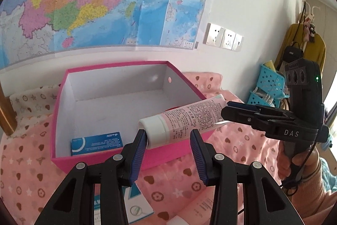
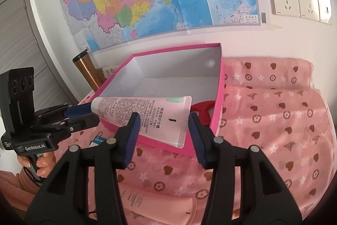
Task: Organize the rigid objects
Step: 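Lower the pink tube into the magenta box and open both grippers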
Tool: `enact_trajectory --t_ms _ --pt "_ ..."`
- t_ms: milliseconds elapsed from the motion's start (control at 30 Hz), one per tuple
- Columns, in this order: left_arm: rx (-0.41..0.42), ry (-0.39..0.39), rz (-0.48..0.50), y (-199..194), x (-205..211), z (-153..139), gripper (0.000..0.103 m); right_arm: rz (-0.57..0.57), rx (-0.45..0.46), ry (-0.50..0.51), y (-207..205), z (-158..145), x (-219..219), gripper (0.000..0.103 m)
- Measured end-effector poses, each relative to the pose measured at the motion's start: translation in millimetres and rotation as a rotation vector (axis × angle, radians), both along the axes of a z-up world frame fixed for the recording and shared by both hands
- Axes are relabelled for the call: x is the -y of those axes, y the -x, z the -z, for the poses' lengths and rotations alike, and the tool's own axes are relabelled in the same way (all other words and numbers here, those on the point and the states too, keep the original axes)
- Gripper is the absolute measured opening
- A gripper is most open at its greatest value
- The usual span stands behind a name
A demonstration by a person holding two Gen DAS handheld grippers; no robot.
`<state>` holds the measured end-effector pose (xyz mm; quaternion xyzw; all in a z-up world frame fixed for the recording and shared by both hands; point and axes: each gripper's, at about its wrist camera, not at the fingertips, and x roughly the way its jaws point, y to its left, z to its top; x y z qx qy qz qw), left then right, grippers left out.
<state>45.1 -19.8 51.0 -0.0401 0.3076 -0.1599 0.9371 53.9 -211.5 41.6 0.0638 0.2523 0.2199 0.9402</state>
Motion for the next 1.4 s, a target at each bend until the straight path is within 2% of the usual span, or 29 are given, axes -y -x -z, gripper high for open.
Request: enact_trajectory --t_ms 433,967,1400 --pt "-0.023 -0.007 -0.010 -25.6 -6.7 0.7 0.042 -0.002 -0.009 0.036 -27.3 -5.3 -3.5 0.050" --pt "-0.123 0.043 -0.028 -61.4 -18.0 24.7 0.042 0.014 -0.074 0.083 -56.1 8.2 -8.6 0.050" --pt "-0.179 0.049 -0.040 -78.6 -21.7 37.8 0.042 0.028 -0.108 0.132 -70.5 14.3 -15.7 0.054"
